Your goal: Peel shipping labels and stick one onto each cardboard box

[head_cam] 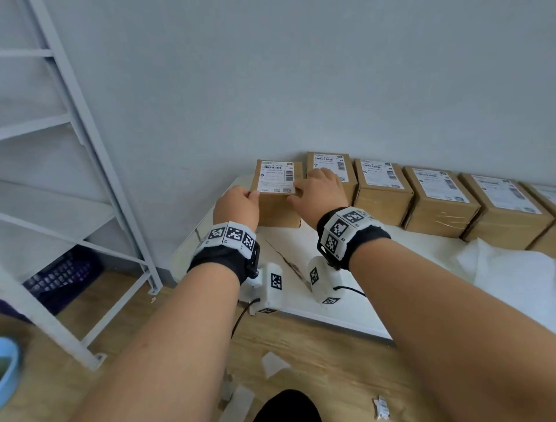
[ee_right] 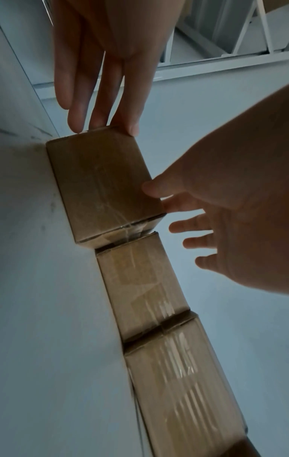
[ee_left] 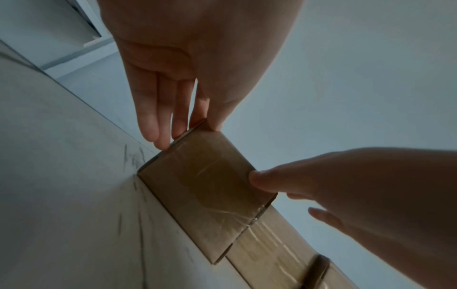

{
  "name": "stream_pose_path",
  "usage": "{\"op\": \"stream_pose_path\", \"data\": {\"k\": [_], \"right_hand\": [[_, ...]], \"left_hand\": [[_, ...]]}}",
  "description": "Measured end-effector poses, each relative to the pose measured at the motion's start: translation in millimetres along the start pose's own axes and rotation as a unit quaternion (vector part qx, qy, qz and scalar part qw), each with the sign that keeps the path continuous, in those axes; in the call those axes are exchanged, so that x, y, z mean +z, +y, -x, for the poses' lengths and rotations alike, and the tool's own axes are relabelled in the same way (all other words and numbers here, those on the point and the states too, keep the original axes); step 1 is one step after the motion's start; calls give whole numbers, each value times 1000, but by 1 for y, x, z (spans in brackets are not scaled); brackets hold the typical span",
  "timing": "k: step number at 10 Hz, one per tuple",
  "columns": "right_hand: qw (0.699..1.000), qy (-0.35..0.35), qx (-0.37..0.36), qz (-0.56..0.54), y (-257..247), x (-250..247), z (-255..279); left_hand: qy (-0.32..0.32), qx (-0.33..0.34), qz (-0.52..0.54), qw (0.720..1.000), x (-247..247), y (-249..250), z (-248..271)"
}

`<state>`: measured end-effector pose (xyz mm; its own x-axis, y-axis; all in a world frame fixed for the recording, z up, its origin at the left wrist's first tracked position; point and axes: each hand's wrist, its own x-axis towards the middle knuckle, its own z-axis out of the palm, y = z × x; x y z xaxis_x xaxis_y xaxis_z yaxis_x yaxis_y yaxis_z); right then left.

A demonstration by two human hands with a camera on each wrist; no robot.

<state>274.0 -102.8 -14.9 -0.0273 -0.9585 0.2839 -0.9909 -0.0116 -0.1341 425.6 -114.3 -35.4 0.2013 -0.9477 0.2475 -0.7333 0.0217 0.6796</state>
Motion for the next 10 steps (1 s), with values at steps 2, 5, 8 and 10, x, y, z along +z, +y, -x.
{"op": "stream_pose_path", "data": {"k": [2, 5, 8, 10], "right_hand": [[999, -41, 15, 9, 3, 6, -34], [997, -59, 45, 22, 2, 14, -64], [996, -75, 46, -10, 2, 11, -61], [998, -35, 22, -56, 3, 2, -33]], "left_hand": [[-25, 2, -7, 1000, 11, 4, -33], [-49, -9, 54, 997, 28, 10, -53], [-95, 1, 70, 993, 27, 12, -52], [-101, 11, 48, 994, 16, 28, -36]]}}
